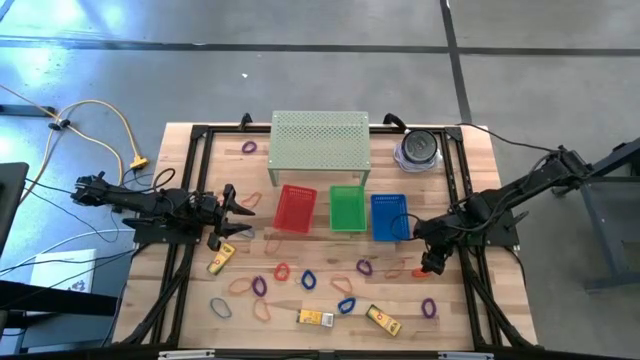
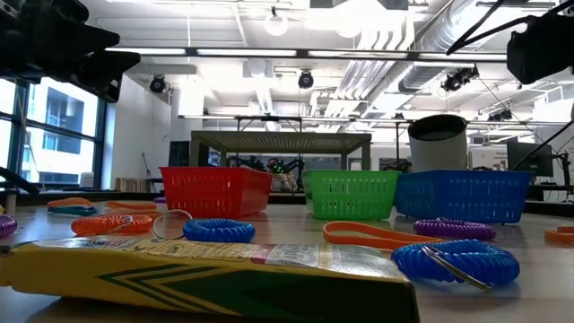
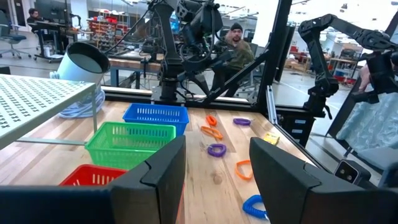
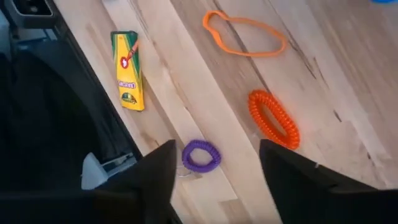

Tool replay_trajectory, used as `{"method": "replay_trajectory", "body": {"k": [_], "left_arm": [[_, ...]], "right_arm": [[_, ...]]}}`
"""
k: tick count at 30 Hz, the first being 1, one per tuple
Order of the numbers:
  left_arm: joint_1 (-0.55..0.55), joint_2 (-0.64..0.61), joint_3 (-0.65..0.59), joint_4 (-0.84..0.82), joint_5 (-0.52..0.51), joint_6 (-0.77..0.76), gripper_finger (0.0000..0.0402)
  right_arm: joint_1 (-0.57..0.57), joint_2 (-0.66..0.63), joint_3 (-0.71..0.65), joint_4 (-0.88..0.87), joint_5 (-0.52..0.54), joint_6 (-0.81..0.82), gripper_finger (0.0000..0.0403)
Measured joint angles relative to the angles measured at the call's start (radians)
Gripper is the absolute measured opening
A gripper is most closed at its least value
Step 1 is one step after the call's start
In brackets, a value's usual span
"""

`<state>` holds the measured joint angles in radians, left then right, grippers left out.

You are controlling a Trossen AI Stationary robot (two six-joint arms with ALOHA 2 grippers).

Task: Pick & Place Office Desk Supplies
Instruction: Put the right orange spring keychain into the blue bin

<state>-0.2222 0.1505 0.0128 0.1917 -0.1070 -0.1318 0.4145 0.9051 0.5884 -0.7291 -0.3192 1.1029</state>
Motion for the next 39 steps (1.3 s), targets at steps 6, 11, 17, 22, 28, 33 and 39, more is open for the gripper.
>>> {"method": "replay_trajectory", "body": {"k": [6,11,17,22,28,33,39], "left_arm": [[0.000,0.000,0.000,0.000,-0.001,0.000,0.0174],[0.000,0.000,0.000,0.000,-0.002,0.000,0.0174],[0.000,0.000,0.000,0.000,-0.003,0.001,0.0174],[0.000,0.000,0.000,0.001,-0.003,0.001,0.0174],[0.000,0.000,0.000,0.030,-0.003,-0.023,0.0174],[0.000,0.000,0.000,0.029,-0.002,-0.023,0.0173],[0.000,0.000,0.000,0.029,-0.002,-0.024,0.0174]], "right_arm": [[0.054,-0.002,0.031,-0.049,0.149,-0.154,0.0281],[0.157,0.056,0.176,-0.226,0.336,-0.171,0.0293],[0.232,0.184,0.263,-0.381,0.415,-0.099,0.0291],[0.241,0.254,0.254,-0.316,0.389,-0.006,0.0294],[0.198,0.334,0.254,-0.275,0.270,-0.127,0.0292],[0.190,0.422,0.254,-0.415,0.287,-0.139,0.0280],[0.150,0.505,0.254,-0.392,0.276,-0.201,0.0258]]}}
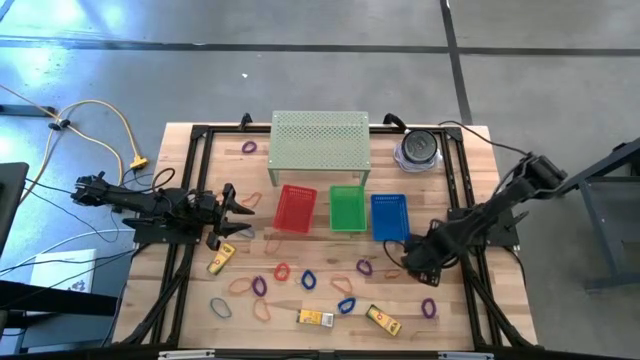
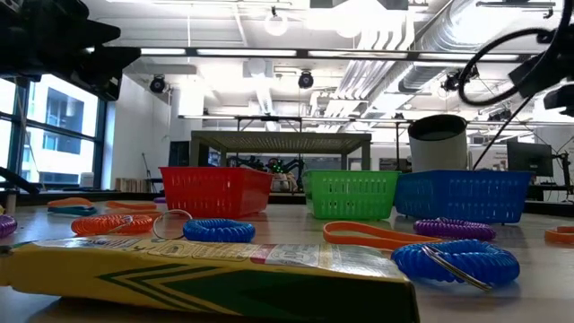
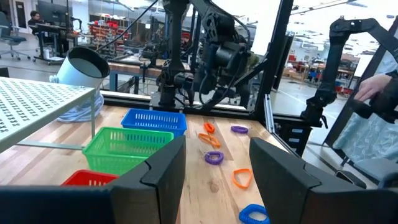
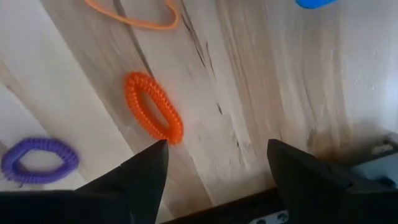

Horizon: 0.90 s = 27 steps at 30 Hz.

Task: Pick & Place Office Desk Supplies
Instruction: Put the right orange spring keychain into the blue bin

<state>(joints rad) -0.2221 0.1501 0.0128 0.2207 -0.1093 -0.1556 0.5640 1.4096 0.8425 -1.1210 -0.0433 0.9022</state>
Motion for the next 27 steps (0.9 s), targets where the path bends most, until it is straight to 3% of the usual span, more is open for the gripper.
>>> {"method": "replay_trajectory", "body": {"k": [10,27], "left_arm": [[0.000,0.000,0.000,0.000,0.000,-0.003,0.0173],[0.000,0.000,0.000,0.001,0.000,-0.003,0.0173]], "right_arm": [[0.057,0.066,-0.002,0.055,0.067,-0.117,0.0248],[0.063,0.066,-0.089,0.180,0.012,-0.121,0.0248]]}}
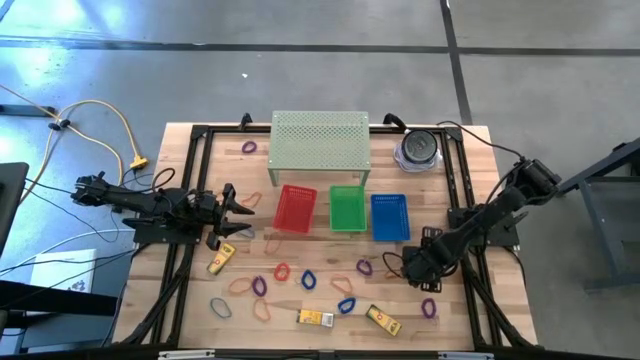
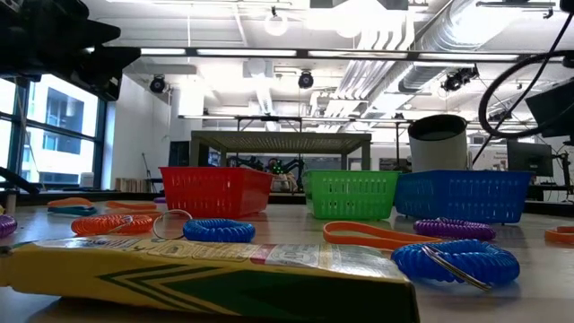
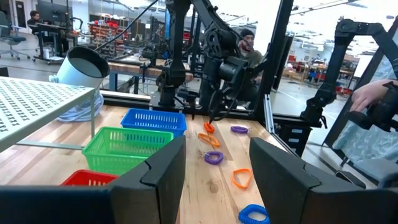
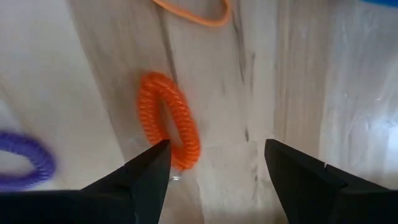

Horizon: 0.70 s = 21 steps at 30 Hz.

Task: Pick & Place Office Desk Supplies
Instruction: Put the right orange spring keychain into the blue bin

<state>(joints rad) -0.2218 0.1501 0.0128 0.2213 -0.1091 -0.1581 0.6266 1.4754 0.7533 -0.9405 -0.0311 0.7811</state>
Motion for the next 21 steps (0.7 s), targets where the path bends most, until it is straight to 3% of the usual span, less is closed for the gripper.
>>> {"method": "replay_trajectory", "body": {"k": [21], "left_arm": [[0.000,0.000,0.000,0.000,0.000,0.000,0.0174]], "right_arm": [[-0.005,-0.004,-0.113,0.171,-0.055,0.049,0.0239]]}}
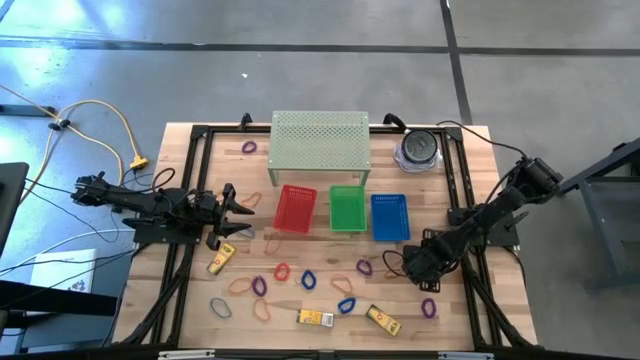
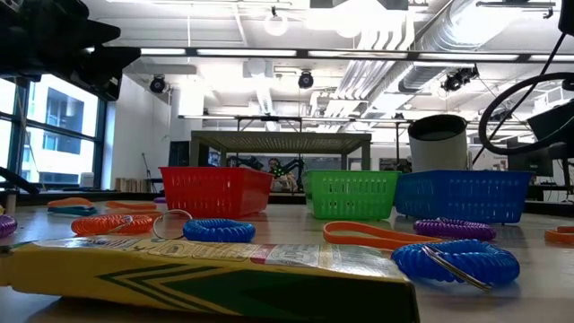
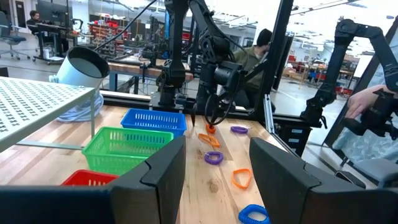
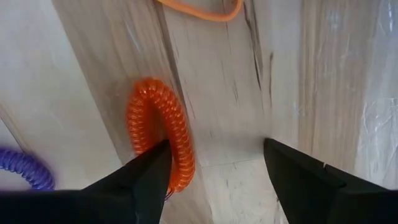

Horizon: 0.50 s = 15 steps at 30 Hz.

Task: Pick & Place Office Desk Supplies
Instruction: Put the right orange spring keychain into the blue bin

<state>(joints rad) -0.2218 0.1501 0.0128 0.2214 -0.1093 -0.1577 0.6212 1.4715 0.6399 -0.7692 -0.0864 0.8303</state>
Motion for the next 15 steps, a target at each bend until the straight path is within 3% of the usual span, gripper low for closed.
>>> {"method": "replay_trajectory", "body": {"k": [6,15], "left_arm": [[0.000,0.000,0.000,0.000,0.000,0.000,0.0173],[0.000,0.000,0.000,0.000,0.000,0.000,0.0173]], "right_arm": [[0.000,0.001,-0.002,0.012,-0.019,-0.095,0.0170],[0.000,0.002,-0.002,0.005,-0.043,-0.117,0.0018]]}}
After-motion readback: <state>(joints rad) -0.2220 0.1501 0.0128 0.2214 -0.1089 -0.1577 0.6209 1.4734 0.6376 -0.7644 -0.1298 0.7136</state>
